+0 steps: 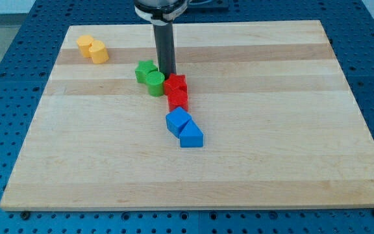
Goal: Separate green circle from green star and red star
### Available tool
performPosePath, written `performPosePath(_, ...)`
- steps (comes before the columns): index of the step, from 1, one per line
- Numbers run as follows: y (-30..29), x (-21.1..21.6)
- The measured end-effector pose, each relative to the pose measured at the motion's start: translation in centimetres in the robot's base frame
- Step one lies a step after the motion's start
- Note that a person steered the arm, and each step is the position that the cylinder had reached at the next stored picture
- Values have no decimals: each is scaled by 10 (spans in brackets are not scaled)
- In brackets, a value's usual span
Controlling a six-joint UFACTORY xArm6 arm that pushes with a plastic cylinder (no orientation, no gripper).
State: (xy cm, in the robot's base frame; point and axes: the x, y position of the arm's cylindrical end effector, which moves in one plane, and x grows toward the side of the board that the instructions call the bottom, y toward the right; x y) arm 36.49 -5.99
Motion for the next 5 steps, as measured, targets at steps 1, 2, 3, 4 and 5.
performPosePath(1,-9,12)
performPosePath(2,-17,25)
performPosePath(3,-25,36)
performPosePath(4,-37,52)
performPosePath(5,-53,66)
